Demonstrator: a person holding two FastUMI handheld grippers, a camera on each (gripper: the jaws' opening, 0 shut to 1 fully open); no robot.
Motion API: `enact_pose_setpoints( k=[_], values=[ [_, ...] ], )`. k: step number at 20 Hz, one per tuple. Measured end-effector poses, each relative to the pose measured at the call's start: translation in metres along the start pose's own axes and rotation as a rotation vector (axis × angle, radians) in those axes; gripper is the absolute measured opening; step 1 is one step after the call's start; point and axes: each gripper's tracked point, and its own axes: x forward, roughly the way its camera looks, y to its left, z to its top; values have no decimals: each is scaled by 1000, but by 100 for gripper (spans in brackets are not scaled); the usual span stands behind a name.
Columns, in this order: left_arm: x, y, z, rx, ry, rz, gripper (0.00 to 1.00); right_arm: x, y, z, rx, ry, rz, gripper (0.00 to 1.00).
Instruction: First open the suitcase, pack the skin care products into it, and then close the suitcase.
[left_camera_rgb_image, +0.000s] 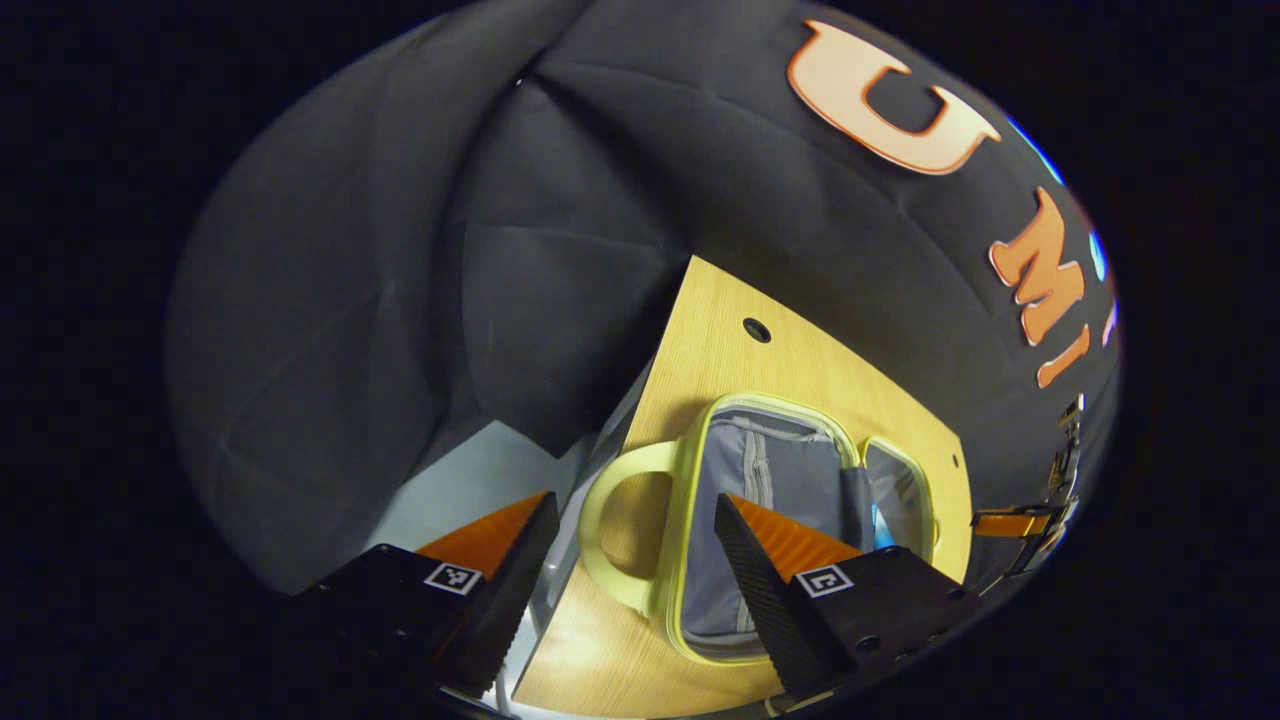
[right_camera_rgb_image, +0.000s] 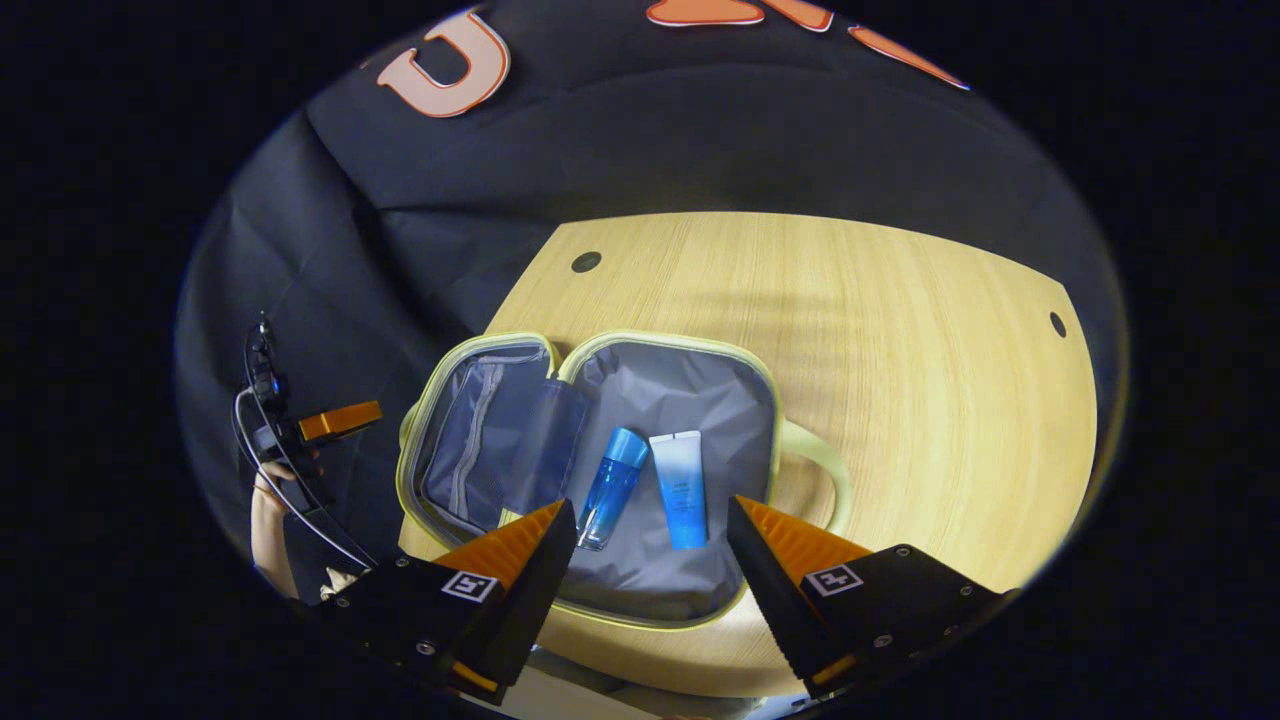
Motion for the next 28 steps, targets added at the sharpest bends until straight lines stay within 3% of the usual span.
enact_pose_setpoints(
  k=[6, 8, 11, 13, 14, 15, 16, 17, 23, 25, 28],
  values=[
    [40, 22, -22, -203, 24, -130, 97, -12, -10, -27, 49, 34, -44, 96],
    [47, 24, -25, -251, 21, -162, 95, -9, -24, -33, 48, 34, -79, 96],
    [56, 20, -31, -316, 29, -184, 87, -11, -23, -39, 90, 46, -67, 96],
    [67, 33, -39, -357, 48, -105, 44, -14, -17, -37, 118, 35, -46, 96],
    [64, 33, -30, -369, 43, -112, 22, -15, -17, -34, 120, 17, -42, 96],
    [64, 23, -34, -364, 28, -133, 16, -18, -17, -31, 120, 2, -43, 96],
    [58, 21, -30, -345, 16, -137, 16, -20, -20, -28, 121, -11, -50, 96],
    [51, 19, -31, -309, 21, -123, 7, -22, -23, -26, 122, -21, -55, 96],
    [6, -16, -6, -49, 40, -14, 7, -47, -44, -11, 103, -90, -86, 96],
    [-23, -47, 12, 53, 21, 17, 7, -65, -60, 4, 90, -150, -102, 96],
    [-55, -87, 33, 112, -23, 32, 6, -87, -78, 15, 108, -206, -92, 96]
  ],
)
